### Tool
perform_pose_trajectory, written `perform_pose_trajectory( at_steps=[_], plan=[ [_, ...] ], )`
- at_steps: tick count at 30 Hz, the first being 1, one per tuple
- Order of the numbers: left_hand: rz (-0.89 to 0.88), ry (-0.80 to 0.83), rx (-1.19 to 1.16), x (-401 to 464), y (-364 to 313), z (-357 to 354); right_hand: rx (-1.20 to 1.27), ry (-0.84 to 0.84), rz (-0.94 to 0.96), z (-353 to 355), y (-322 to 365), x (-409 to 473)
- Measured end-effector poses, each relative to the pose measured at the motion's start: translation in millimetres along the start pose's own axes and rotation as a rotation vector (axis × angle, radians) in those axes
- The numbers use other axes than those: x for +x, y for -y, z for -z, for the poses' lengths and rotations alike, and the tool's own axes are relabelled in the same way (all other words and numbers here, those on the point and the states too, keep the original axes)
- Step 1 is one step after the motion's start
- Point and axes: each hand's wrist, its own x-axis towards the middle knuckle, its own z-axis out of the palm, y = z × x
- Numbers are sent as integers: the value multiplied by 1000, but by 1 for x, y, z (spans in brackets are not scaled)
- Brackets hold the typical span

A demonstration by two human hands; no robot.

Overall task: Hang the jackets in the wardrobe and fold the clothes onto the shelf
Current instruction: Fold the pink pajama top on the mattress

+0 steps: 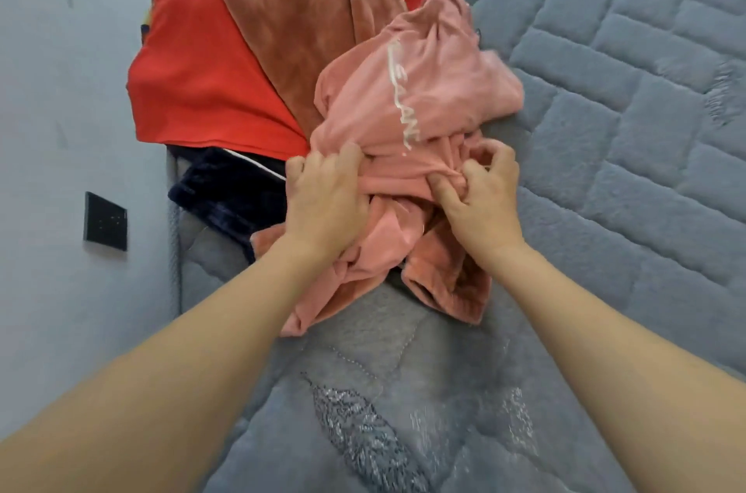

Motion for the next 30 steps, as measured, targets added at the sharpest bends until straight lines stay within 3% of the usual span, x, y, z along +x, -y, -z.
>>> perform_pose_trajectory(
  at_steps=[4, 7, 10, 13, 15, 18, 22, 24, 27, 30],
  plan=[
    [-26, 84, -291, -82, -27, 38, 449, 128, -305, 64, 16, -71],
    [74, 165, -218, -117, -47, 54, 678, 165, -421, 107, 30, -110],
    [289, 112, -472, -136, -67, 83, 936, 113, -529, 159, 42, -133],
    [365, 122, -749, -153, -103, 127, 1043, 56, -653, 225, 49, -149],
    [377, 217, -883, -156, -133, 156, 1104, 10, -723, 262, 49, -154],
    [413, 244, -1040, -148, -198, 223, 819, 79, -611, 340, 54, -166],
    [218, 13, -838, -115, -263, 337, 167, 369, -278, 433, 82, -176],
    [66, -51, -679, -109, -290, 398, -75, 250, -201, 467, 103, -177],
    [-103, -133, -470, -120, -323, 472, 111, -76, -314, 514, 136, -176],
    [-106, -37, -174, -146, -335, 515, 659, -265, -575, 554, 178, -177]
  ],
)
